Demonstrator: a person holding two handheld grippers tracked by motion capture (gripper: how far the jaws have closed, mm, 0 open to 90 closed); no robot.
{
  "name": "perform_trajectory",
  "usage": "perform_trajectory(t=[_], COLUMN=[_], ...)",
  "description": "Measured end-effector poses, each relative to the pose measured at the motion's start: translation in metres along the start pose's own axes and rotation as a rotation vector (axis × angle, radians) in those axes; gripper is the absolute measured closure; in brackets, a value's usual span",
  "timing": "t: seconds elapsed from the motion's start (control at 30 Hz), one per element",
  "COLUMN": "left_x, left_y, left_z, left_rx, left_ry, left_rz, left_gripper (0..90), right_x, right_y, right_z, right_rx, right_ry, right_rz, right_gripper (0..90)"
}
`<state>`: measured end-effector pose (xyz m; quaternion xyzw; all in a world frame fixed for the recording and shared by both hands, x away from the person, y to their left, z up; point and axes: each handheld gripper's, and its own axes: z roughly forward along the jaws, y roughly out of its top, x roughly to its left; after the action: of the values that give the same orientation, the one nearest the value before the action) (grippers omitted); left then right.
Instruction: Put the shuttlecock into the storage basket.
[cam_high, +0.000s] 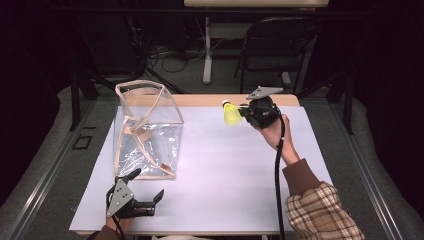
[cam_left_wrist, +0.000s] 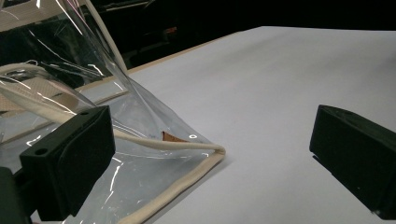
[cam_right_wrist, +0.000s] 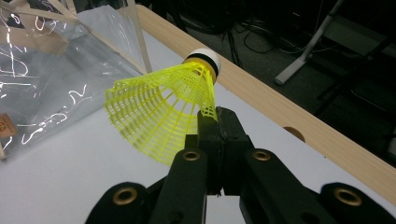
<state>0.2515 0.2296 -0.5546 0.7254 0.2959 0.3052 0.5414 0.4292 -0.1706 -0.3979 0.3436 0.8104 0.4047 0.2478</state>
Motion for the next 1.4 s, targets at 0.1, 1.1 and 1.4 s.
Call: perform_trajectory(t=[0.1, 1.1, 1.4], left_x=[0.0, 0.0, 0.0], left_y=[0.0, 0.0, 0.0], left_z=[0.0, 0.0, 0.0], left_rx=[0.0, -0.002, -0.002], left_ry=[0.0, -0.001, -0.001], left_rz=[0.0, -0.001, -0.001], left_gripper=[0.0, 0.1, 0.1], right_x=[0.002, 0.018, 0.022], right_y=[0.003, 0.029, 0.036], right_z=[0.003, 0.028, 0.035], right_rx=[-0.002, -0.006, -0.009], right_ry=[0.005, 0.04, 0.049], right_rz=[0.001, -0.02, -0.024], right_gripper=[90.0, 90.0, 90.0])
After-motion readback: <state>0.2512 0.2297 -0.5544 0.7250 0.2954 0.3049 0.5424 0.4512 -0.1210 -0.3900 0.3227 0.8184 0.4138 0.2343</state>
